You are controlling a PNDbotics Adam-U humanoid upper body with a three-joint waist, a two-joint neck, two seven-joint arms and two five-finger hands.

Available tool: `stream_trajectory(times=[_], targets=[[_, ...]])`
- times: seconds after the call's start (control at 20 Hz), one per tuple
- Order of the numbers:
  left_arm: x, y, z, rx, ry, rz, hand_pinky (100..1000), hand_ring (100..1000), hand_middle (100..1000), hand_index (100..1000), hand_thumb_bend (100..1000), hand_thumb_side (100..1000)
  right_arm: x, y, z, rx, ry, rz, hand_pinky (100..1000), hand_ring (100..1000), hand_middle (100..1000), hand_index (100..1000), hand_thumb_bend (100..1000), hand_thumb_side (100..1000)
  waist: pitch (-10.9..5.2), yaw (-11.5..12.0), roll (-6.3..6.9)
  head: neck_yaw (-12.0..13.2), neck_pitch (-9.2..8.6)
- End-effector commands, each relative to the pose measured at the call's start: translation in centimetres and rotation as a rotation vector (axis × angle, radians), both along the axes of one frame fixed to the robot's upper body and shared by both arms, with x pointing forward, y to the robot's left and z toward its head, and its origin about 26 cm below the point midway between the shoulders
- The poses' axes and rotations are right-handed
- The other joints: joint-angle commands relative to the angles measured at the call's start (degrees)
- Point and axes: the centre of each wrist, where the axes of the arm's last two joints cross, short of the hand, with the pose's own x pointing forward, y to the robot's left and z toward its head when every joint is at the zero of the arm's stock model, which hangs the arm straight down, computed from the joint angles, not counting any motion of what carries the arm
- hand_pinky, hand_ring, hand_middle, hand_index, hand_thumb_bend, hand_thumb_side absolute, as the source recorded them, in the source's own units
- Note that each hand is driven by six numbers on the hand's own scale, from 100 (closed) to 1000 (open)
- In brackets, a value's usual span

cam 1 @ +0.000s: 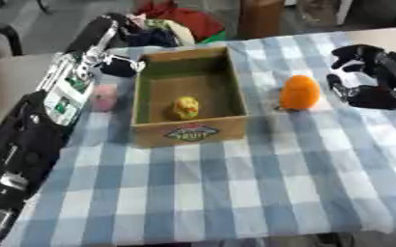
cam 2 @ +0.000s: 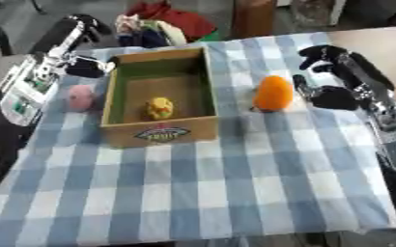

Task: Pick up objects on the table and place them in the box.

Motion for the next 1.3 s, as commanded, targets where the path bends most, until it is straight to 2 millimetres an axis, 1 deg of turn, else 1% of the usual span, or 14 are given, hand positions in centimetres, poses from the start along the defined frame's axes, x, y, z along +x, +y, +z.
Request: stream_trajectory(times=[0.05, 0.2, 0.35, 0.55, 0.7, 0.75, 0.8, 0.85, 0.9, 0.95, 1.05, 1.15, 1.3], targets=[[0.3, 2.6, 0.3, 0.036, 0.009, 0.084, 727, 675, 695, 747, 401, 100, 0.1, -0.7, 1.2, -0.019, -0.031, -0.012, 837, 921, 624, 819, 175, 124, -0.88, 0.1, -0.22, -0.3, -0.28], [0.6, 4.0, -1.4, 0.054, 0.072, 0.143, 725, 677, 701, 756, 404, 100, 0.1, -0.6, 1.2, -0.017, -0.032, -0.012, 837, 921, 624, 820, 173, 124, -0.87, 0.2, -0.25, -0.4, -0.23], [0.9, 4.9, -2.8, 0.074, 0.123, 0.184, 724, 679, 709, 764, 408, 100, 0.1, -0.7, 1.2, -0.016, -0.031, -0.012, 837, 921, 624, 820, 172, 124, -0.86, 0.2, -0.28, -0.4, -0.26], [1.1, 5.5, -4.7, 0.117, 0.207, 0.198, 719, 680, 718, 774, 411, 100, 0.1, -0.7, 1.1, -0.015, -0.03, -0.012, 837, 921, 624, 820, 170, 124, -0.87, 0.1, -0.31, -0.4, -0.26], [1.2, 5.6, -5.8, 0.162, 0.247, 0.212, 709, 643, 703, 769, 412, 100, 0.1, -0.7, 1.1, -0.014, -0.029, -0.011, 838, 922, 624, 820, 169, 124, -0.9, 0.0, -0.37, -0.5, -0.21], [1.3, 5.6, -6.0, 0.175, 0.258, 0.212, 702, 622, 678, 757, 402, 100, 0.1, -0.7, 1.1, -0.014, -0.029, -0.011, 838, 922, 624, 820, 168, 123, -0.91, -0.1, -0.38, -0.5, -0.2], [1.3, 5.5, -6.2, 0.186, 0.27, 0.209, 691, 594, 627, 717, 385, 100, 0.1, -0.7, 1.1, -0.014, -0.029, -0.012, 838, 922, 624, 820, 168, 123, -0.93, -0.1, -0.4, -0.4, -0.2], [1.3, 5.5, -6.3, 0.193, 0.279, 0.205, 671, 537, 553, 647, 358, 100, 0.1, -0.7, 1.1, -0.013, -0.029, -0.012, 838, 922, 624, 820, 167, 123, -0.95, -0.1, -0.42, -0.4, -0.19], [1.4, 5.4, -6.3, 0.193, 0.275, 0.203, 661, 511, 519, 612, 347, 100, 0.1, -0.7, 1.1, -0.013, -0.029, -0.012, 838, 922, 624, 820, 167, 123, -0.96, -0.2, -0.44, -0.5, -0.18], [1.4, 5.3, -6.2, 0.19, 0.268, 0.203, 644, 468, 467, 555, 334, 100, 0.1, -0.7, 1.1, -0.013, -0.029, -0.012, 838, 922, 624, 820, 166, 123, -0.97, -0.2, -0.45, -0.5, -0.18], [1.5, 4.9, -5.3, 0.168, 0.211, 0.198, 634, 433, 425, 521, 327, 100, 0.1, -0.7, 1.1, -0.012, -0.029, -0.013, 838, 922, 624, 820, 165, 123, -0.99, -0.2, -0.48, -0.5, -0.21], [1.5, 4.3, -4.1, 0.137, 0.142, 0.183, 632, 420, 406, 500, 319, 100, 0.1, -0.7, 1.1, -0.012, -0.029, -0.014, 838, 922, 623, 820, 164, 123, -1.0, -0.2, -0.49, -0.5, -0.22], [1.4, 2.7, -1.5, 0.087, 0.023, 0.132, 632, 412, 391, 481, 308, 100, 0.1, -0.6, 1.1, -0.011, -0.029, -0.012, 839, 922, 623, 820, 161, 124, -1.05, -0.2, -0.5, -0.4, -0.22]])
